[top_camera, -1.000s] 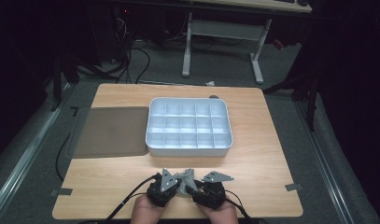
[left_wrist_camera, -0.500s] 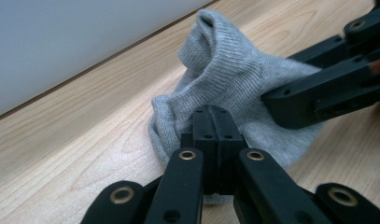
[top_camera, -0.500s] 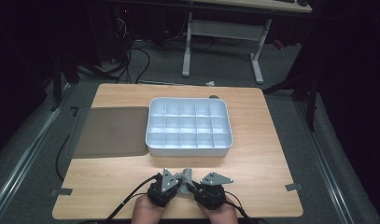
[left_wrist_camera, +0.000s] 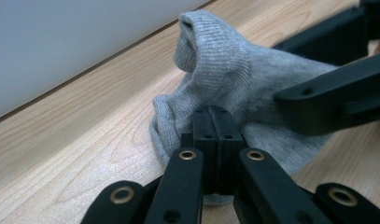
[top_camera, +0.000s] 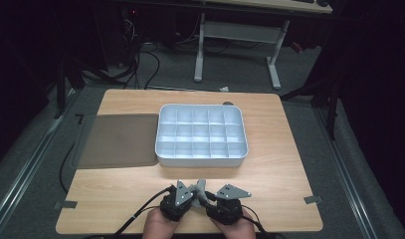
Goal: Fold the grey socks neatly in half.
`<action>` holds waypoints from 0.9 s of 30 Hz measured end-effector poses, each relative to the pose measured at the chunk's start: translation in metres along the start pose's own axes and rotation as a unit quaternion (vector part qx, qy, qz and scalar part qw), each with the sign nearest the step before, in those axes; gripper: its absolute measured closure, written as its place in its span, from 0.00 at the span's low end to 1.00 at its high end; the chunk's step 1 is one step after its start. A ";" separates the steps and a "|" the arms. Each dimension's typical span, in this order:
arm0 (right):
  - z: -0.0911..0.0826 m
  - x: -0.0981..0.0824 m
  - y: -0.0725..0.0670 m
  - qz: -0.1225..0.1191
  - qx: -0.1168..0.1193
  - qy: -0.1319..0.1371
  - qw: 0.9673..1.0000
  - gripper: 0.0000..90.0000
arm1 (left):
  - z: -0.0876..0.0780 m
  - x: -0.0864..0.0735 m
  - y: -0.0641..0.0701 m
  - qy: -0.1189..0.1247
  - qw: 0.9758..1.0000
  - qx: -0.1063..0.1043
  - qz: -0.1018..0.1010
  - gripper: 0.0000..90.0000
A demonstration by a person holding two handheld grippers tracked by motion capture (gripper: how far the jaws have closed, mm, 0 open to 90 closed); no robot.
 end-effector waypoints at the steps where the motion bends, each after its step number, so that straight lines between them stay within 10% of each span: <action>1: -0.003 0.000 0.001 -0.001 -0.005 0.003 1.000 0.72 | 0.000 0.000 0.000 0.000 1.000 0.000 0.000 1.00; 14: -0.003 -0.003 0.036 0.033 -0.043 -0.005 0.999 0.87 | 0.000 0.000 0.000 0.000 1.000 0.000 0.001 1.00; 27: 0.009 0.001 0.015 0.001 -0.020 -0.012 1.000 0.94 | 0.000 0.000 0.001 -0.001 1.000 0.005 0.004 1.00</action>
Point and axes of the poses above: each handheld gripper's, and its own axes: z roughly forward along the jaws, x roughly out of its top, y roughly to its right, the point moved 3 cm from there along z, roughly forward along the jaws, and after that the axes turned 2 degrees about x, right-handed, at the moved point
